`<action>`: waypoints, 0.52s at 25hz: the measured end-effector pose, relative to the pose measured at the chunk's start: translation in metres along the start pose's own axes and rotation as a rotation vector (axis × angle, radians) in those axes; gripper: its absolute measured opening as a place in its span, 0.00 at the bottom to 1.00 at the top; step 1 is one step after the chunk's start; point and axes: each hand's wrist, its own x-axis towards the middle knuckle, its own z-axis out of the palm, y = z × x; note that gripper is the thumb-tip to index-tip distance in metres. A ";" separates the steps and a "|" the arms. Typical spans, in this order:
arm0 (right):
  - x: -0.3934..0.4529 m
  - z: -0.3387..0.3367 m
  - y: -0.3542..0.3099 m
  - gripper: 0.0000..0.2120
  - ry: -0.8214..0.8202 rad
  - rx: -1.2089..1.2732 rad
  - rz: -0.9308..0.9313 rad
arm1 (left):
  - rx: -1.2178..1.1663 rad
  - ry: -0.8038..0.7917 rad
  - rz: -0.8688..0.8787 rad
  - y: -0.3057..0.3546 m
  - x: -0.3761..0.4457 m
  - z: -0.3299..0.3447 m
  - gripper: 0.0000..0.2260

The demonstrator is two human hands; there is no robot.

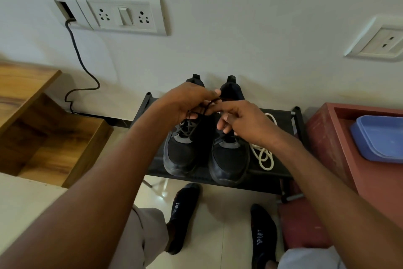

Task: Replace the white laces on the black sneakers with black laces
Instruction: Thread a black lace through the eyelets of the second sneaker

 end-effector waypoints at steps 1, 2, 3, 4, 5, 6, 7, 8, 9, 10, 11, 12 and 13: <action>0.000 0.000 0.003 0.21 0.043 -0.014 0.014 | -0.065 -0.014 -0.004 0.001 0.001 -0.002 0.13; 0.002 0.001 0.005 0.20 0.095 -0.035 0.025 | -0.135 -0.025 -0.012 0.002 0.003 -0.004 0.12; 0.004 0.004 0.007 0.19 0.146 -0.077 0.032 | -0.195 -0.032 -0.019 0.003 0.004 -0.006 0.13; 0.006 0.008 0.008 0.17 0.180 -0.149 0.034 | -0.241 -0.038 -0.012 0.002 0.006 -0.007 0.14; 0.009 0.013 0.008 0.16 0.188 -0.256 0.035 | -0.270 -0.034 0.002 0.000 0.006 -0.008 0.15; 0.011 0.018 0.008 0.16 0.180 -0.371 0.036 | -0.269 -0.015 0.019 -0.002 0.007 -0.008 0.17; 0.013 0.023 0.007 0.17 0.162 -0.467 0.047 | -0.210 0.021 0.032 -0.003 0.006 -0.008 0.19; 0.016 0.027 0.008 0.17 0.150 -0.526 0.056 | -0.065 0.067 0.048 -0.006 0.005 -0.010 0.19; 0.018 0.029 0.006 0.17 0.150 -0.561 0.063 | 0.133 0.112 0.059 -0.009 0.003 -0.011 0.19; 0.020 0.030 0.004 0.16 0.154 -0.586 0.068 | 0.299 0.142 0.066 -0.011 0.001 -0.013 0.19; 0.022 0.030 0.002 0.16 0.156 -0.604 0.074 | 0.363 0.155 0.074 -0.013 0.000 -0.016 0.19; 0.025 0.030 0.001 0.15 0.155 -0.615 0.083 | 0.308 0.151 0.088 -0.014 0.001 -0.018 0.20; 0.027 0.031 -0.001 0.15 0.147 -0.628 0.097 | 0.178 0.137 0.106 -0.013 0.002 -0.021 0.20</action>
